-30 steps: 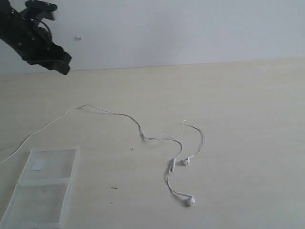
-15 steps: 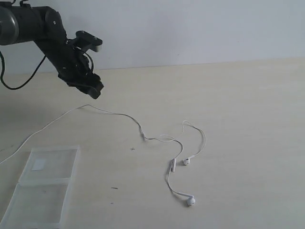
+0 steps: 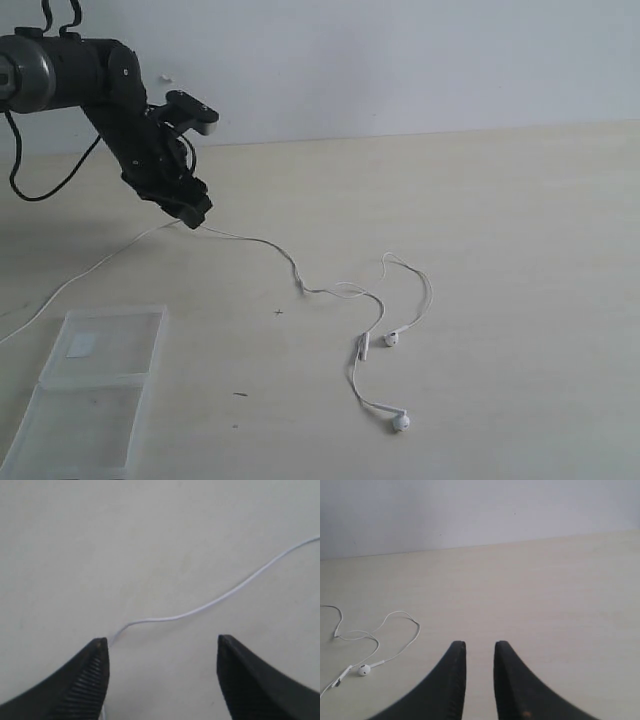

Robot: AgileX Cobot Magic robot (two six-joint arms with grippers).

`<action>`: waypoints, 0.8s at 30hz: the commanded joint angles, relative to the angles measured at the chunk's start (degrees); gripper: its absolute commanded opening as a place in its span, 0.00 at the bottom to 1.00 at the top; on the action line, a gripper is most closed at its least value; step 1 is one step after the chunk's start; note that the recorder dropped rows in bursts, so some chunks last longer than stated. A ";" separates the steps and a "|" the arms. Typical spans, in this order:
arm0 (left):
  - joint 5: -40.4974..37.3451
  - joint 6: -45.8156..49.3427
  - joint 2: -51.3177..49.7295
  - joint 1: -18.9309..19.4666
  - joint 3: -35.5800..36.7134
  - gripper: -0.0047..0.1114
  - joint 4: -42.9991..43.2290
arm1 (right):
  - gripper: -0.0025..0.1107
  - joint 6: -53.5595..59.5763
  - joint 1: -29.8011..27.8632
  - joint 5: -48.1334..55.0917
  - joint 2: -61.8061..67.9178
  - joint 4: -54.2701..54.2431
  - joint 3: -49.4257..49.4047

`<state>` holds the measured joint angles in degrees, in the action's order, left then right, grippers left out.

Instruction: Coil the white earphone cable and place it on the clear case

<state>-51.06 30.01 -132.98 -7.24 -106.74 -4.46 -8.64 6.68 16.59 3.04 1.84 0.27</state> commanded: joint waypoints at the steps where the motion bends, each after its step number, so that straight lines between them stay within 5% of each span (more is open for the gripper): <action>1: 1.47 2.61 -0.10 -0.14 -0.40 0.57 0.36 | 0.21 0.09 -0.27 -0.33 -0.41 -0.02 -0.27; 24: 6.74 2.82 -4.58 -0.14 -0.40 0.57 0.36 | 0.21 0.09 -0.27 -0.33 -0.41 -0.02 -0.27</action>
<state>-45.21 32.80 -137.45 -7.24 -106.74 -4.24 -8.64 6.68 16.59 3.04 1.84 0.27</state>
